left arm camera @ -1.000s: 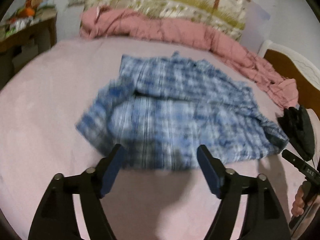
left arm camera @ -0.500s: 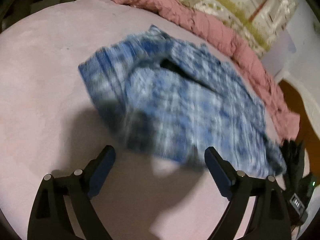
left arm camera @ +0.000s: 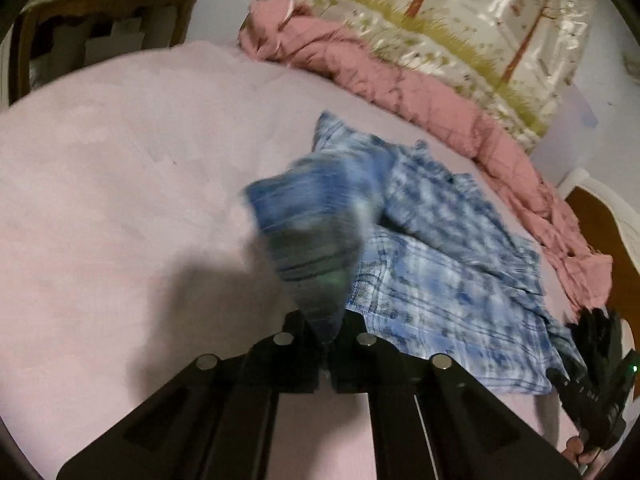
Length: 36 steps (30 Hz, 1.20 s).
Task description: Fold large clothes
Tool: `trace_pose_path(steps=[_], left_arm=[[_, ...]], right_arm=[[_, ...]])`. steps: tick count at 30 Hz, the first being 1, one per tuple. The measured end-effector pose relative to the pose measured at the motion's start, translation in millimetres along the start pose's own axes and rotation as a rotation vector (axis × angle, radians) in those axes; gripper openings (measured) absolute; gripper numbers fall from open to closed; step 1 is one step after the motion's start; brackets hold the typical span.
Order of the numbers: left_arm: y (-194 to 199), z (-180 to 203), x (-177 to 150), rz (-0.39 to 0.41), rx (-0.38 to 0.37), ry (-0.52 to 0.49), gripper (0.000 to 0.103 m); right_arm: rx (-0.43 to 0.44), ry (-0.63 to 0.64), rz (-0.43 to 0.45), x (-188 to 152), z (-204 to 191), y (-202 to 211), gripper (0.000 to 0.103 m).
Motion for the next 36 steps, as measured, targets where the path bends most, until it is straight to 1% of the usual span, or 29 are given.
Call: trace_pose_path(steps=[1, 3, 5, 7, 9, 11, 12, 14, 16, 19, 21, 22, 23, 24, 25, 26, 27, 28, 31, 32, 33, 34, 35, 36], left_arm=[[14, -1, -2, 0.007, -0.003, -0.009, 0.003], [36, -3, -6, 0.017, -0.006, -0.011, 0.003], [56, -9, -13, 0.015, -0.024, -0.004, 0.003], [74, -14, -27, 0.003, -0.040, -0.006, 0.003], [95, -17, -43, 0.001, -0.047, -0.029, 0.003], [119, -22, -61, 0.006, -0.058, -0.041, 0.003], [129, -26, -72, -0.004, -0.066, -0.043, 0.003], [147, -35, -90, -0.031, -0.092, -0.017, 0.003], [164, -41, -104, -0.023, -0.106, -0.009, 0.003], [175, -43, -120, -0.012, -0.079, -0.034, 0.003], [171, -39, -127, 0.001, -0.047, -0.073, 0.003], [165, -39, -130, -0.006, -0.028, -0.079, 0.003], [158, -40, -133, -0.016, -0.021, -0.080, 0.003], [153, -40, -136, -0.021, -0.018, -0.082, 0.003], [149, -44, -139, -0.021, 0.005, -0.080, 0.009], [147, -48, -143, -0.022, 0.020, -0.079, 0.014], [145, -50, -146, -0.023, 0.027, -0.081, 0.016], [144, -54, -149, -0.026, 0.030, -0.081, 0.019], [142, -62, -157, -0.041, 0.016, -0.070, 0.020], [141, -61, -157, -0.039, 0.012, -0.073, 0.016], [143, -61, -159, -0.038, 0.007, -0.087, 0.007], [144, -57, -157, -0.033, 0.001, -0.103, 0.002], [149, -54, -153, -0.016, 0.001, -0.110, 0.002], [155, -50, -146, 0.006, -0.007, -0.118, 0.002]], right_arm=[[0.001, 0.019, 0.010, -2, -4, 11, 0.005], [0.044, 0.022, 0.019, -7, -10, 33, 0.005], [0.070, 0.048, 0.014, -23, -15, 55, 0.005], [0.071, 0.082, 0.020, -40, -21, 77, 0.005], [0.061, 0.118, 0.032, -59, -24, 102, 0.005], [0.050, 0.162, 0.060, -80, -31, 133, 0.005], [0.047, 0.173, 0.070, -88, -32, 145, 0.005], [0.032, 0.191, 0.088, -113, -34, 176, 0.005], [0.028, 0.186, 0.094, -137, -32, 200, 0.005], [0.006, 0.178, 0.076, -168, -26, 215, 0.005], [-0.009, 0.171, 0.080, -178, -17, 217, 0.005], [-0.014, 0.154, 0.083, -181, -10, 214, 0.005], [-0.025, 0.139, 0.077, -183, -5, 211, 0.009], [-0.050, 0.124, 0.070, -185, 3, 209, 0.018], [-0.074, 0.118, 0.069, -182, 8, 204, 0.024], [-0.104, 0.115, 0.069, -182, 15, 203, 0.035], [-0.124, 0.108, 0.074, -181, 20, 204, 0.044], [-0.130, 0.098, 0.084, -182, 26, 207, 0.045], [-0.108, 0.065, 0.081, -185, 40, 213, 0.045], [-0.096, 0.062, 0.080, -184, 42, 214, 0.045], [-0.089, 0.069, 0.079, -183, 43, 214, 0.036], [-0.086, 0.102, 0.077, -181, 41, 213, 0.026], [-0.081, 0.133, 0.079, -178, 36, 213, 0.005], [-0.093, 0.182, 0.086, -172, 29, 213, 0.006]])
Point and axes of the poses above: each gripper's, at about its wrist camera, not at the fingertips, and y roughly against the way its jaws point, z to its right, x to its top, the point moved 8 cm from there along -y, roughly the way its jaws point, and after that the axes turned 7 degrees about x, right-handed, at the moved point
